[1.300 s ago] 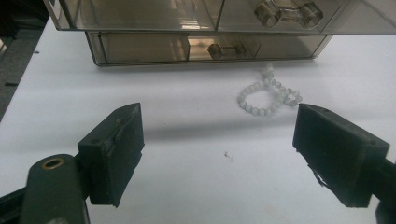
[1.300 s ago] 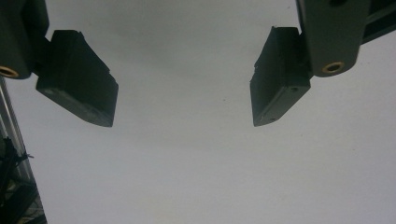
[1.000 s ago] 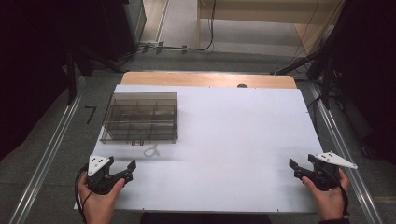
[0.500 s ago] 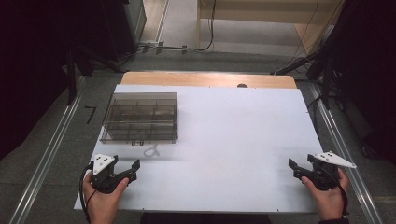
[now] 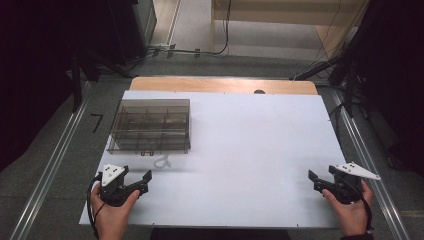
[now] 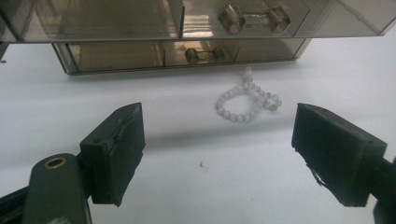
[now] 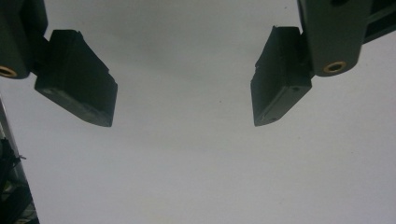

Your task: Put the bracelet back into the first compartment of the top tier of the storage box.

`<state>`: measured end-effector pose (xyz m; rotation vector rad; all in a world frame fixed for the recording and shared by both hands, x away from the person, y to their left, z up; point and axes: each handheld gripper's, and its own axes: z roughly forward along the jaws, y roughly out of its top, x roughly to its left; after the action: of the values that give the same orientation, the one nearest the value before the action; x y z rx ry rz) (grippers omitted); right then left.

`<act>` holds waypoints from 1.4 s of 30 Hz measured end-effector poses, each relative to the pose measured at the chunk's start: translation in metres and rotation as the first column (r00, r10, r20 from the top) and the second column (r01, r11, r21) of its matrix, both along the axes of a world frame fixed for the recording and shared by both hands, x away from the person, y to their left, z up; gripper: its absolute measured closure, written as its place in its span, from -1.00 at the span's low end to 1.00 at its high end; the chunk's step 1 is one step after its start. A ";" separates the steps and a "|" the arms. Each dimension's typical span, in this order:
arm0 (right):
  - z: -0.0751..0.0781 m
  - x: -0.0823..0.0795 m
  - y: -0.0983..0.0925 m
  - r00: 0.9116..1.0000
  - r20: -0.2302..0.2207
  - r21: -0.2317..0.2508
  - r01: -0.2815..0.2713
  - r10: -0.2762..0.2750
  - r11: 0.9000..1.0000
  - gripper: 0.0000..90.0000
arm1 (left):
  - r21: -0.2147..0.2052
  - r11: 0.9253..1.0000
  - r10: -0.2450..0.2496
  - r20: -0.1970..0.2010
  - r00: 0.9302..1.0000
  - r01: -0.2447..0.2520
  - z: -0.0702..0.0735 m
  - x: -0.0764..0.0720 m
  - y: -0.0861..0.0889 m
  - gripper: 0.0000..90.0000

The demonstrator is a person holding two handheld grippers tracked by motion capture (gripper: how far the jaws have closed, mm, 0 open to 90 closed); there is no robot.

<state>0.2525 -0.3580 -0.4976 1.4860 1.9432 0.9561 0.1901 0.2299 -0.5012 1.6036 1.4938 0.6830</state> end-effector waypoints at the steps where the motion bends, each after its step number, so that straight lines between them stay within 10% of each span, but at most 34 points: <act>1: 0.000 0.000 0.000 1.000 0.000 -0.002 -0.001 0.001 1.000 -0.51 | 0.001 1.000 -0.003 0.000 1.000 0.003 0.000 0.000 -0.001 -0.60; 42: -0.001 0.001 0.000 1.000 -0.010 -0.005 -0.003 0.003 1.000 -0.52 | 0.033 0.998 -0.050 -0.015 0.999 0.050 -0.002 0.021 -0.027 -0.54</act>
<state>0.2534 -0.3576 -0.4983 1.4876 1.9540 0.9465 0.2110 0.2025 -0.5028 1.6681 1.4545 0.6728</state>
